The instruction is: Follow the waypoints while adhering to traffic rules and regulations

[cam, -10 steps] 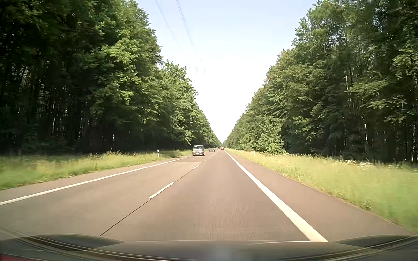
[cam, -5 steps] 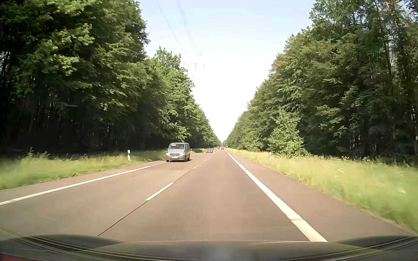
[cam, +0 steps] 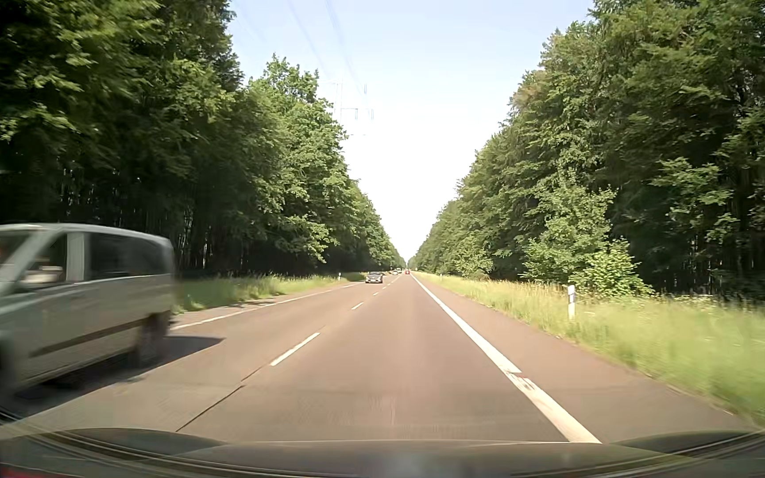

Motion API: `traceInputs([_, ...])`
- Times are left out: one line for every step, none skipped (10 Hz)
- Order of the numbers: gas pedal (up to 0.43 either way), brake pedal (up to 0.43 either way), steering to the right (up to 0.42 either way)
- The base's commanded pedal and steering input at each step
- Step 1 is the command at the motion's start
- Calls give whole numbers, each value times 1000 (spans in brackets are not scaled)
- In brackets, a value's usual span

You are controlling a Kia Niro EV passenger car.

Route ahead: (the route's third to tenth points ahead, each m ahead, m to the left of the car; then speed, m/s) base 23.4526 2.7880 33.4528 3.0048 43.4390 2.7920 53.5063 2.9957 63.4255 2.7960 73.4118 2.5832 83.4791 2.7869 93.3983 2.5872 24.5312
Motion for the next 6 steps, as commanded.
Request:
traceInputs([110, 30, 2])
traceInputs([110, 30, 1])
traceInputs([110, 30, 1])
traceInputs([110, 30, 1])
traceInputs([110, 30, 1])
traceInputs([110, 30, 1])
